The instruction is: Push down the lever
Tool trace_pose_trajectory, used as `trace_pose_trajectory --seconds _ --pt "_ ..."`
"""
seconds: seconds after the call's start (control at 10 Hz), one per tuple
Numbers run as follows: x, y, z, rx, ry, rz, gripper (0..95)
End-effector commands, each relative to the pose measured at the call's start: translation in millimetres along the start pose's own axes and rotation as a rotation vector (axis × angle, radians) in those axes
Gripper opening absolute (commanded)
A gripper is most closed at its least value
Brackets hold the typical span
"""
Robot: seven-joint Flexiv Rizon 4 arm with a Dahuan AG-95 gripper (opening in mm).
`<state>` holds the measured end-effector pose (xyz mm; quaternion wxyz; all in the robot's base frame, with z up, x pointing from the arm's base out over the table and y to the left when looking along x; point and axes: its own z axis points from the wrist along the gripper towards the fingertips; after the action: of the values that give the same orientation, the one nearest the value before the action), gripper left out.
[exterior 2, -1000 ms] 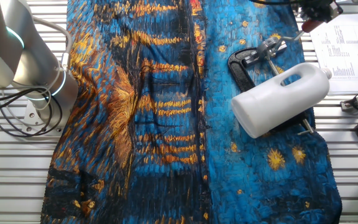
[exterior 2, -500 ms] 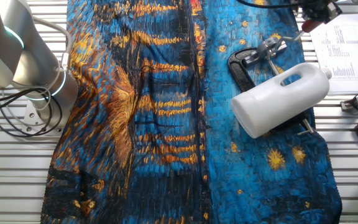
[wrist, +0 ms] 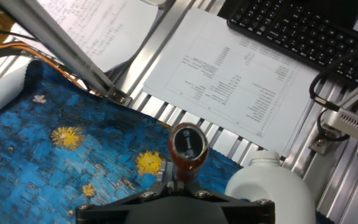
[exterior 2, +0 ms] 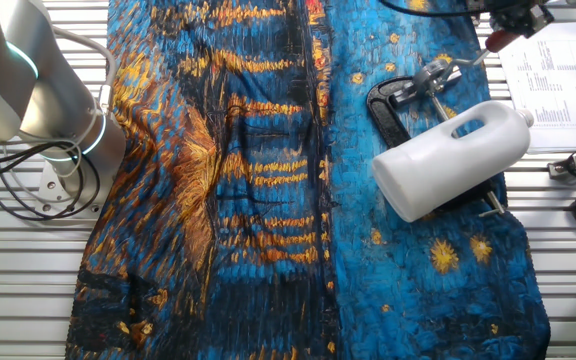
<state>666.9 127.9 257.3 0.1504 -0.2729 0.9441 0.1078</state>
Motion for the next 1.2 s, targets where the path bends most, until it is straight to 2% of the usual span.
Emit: trace_pose_trajectory --seconds 0.1,0.3,0.7,1.0,1.2 --pt "-3.3 2.0 -1.0 0.0 -0.001 0.01 0.0" --pt "-5.8 3.9 -2.3 0.004 -0.016 0.012 0.0" --pt "-24.0 9.5 -2.6 0.014 -0.01 0.032 0.0" --pt "-26.0 9.0 -2.1 0.021 -0.034 0.011 0.0" --pt "-30.2 7.1 0.2 0.03 -0.06 -0.005 0.0"
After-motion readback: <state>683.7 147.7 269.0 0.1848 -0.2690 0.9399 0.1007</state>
